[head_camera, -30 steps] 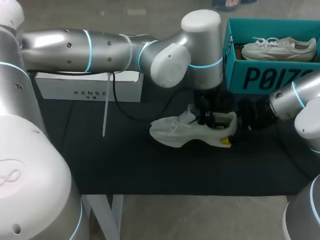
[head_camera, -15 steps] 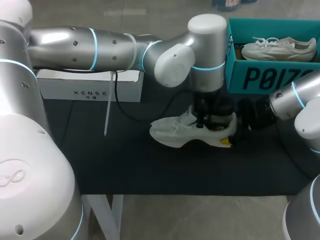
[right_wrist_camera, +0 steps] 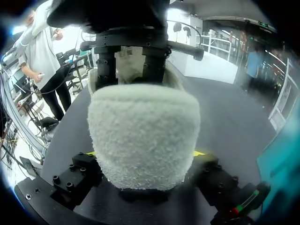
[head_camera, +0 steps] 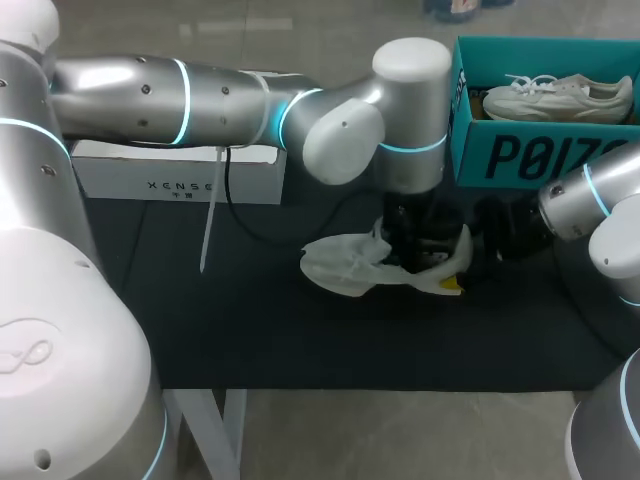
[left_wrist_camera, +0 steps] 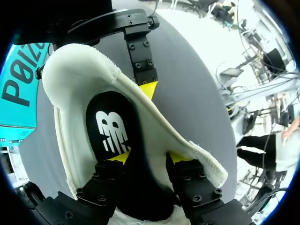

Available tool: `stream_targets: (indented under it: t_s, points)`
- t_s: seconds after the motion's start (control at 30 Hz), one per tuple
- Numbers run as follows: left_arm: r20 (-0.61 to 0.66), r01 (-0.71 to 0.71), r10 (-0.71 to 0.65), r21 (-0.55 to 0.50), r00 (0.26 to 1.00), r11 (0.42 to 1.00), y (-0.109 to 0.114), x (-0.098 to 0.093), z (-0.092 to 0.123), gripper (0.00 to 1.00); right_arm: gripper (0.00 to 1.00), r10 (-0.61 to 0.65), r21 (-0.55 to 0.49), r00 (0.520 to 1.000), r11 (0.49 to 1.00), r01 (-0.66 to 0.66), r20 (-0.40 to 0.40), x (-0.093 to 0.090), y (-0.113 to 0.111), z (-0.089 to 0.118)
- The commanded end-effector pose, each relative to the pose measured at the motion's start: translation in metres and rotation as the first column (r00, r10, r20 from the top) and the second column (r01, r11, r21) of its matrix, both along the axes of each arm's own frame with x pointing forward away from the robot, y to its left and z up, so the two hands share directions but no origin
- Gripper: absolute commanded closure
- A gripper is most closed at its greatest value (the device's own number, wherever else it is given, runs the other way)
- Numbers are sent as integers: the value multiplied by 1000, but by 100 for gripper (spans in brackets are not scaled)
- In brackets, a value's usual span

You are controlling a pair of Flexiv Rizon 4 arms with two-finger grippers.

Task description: Take the shoe out of the shoebox, open the shoe tongue, remove and reinsert the insole, then place the shoe into the shoebox

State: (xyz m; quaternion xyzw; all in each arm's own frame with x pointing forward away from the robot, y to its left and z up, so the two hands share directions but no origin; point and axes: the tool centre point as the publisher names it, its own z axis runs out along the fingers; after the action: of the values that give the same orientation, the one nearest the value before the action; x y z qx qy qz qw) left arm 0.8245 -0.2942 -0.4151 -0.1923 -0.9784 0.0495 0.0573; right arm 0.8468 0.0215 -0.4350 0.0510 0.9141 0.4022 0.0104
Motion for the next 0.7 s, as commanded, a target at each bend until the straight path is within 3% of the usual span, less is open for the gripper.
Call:
stream_targets:
  t_s: [0.03, 0.3, 0.33, 0.4, 0.7]
  points:
    - [72, -7, 7, -9, 997, 1000, 6, -6, -24, 56, 100, -1, -2, 1000, 1000, 1, -2, 2, 0, -6]
    - [197, -121, 116, 14, 974, 993, 11, 14, -42, 64, 100, -1, -2, 1000, 1000, 1, -2, 2, 0, -6]
    - [198, -135, 130, 9, 972, 991, 11, 17, -44, 71, 100, -1, -2, 1000, 1000, 1, -2, 2, 0, -6]
    - [182, -173, 168, 15, 969, 985, 12, 24, -47, 100, 100, -1, -2, 1000, 1000, 1, -2, 2, 0, -6]
    - [124, -207, 207, -12, 970, 978, 21, 29, -39, 100, 100, -1, -2, 1000, 1000, 1, -2, 2, 0, -6]
